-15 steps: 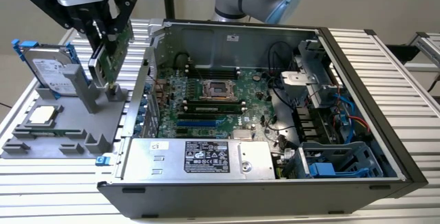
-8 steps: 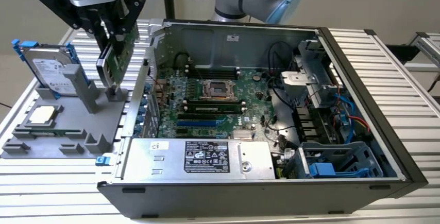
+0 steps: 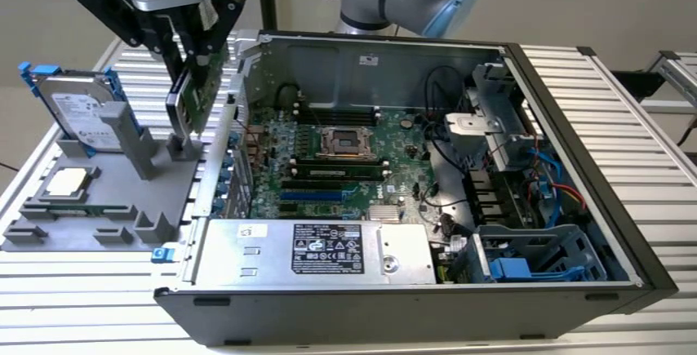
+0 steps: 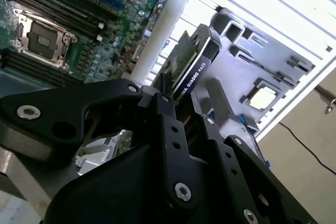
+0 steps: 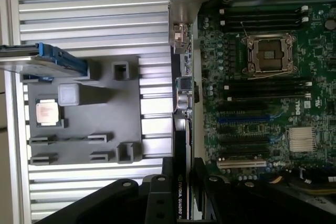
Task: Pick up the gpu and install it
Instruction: 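Pick up the gpu and move the gpu toward the slot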
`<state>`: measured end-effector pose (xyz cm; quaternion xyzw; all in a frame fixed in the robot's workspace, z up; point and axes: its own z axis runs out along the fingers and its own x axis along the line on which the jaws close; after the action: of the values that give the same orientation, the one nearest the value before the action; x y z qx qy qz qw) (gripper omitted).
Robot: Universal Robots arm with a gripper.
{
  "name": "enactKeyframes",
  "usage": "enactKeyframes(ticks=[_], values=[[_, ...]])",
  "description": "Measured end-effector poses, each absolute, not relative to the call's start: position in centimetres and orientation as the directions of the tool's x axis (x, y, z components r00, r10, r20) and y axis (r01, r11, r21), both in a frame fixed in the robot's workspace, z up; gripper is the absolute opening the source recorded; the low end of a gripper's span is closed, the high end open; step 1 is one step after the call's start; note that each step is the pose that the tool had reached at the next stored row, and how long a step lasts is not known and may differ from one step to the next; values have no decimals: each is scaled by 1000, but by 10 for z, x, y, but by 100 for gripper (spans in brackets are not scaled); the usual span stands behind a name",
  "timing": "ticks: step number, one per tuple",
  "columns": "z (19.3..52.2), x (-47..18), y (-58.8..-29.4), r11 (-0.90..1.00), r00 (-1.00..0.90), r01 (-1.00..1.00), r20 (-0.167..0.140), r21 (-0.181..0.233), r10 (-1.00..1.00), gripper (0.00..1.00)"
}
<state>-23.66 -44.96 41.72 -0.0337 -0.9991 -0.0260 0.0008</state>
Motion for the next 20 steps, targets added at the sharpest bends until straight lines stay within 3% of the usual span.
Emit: enactKeyframes(ticks=[20], values=[[417, -207, -450, 996, -998, 67, 3, 52, 67, 0]])
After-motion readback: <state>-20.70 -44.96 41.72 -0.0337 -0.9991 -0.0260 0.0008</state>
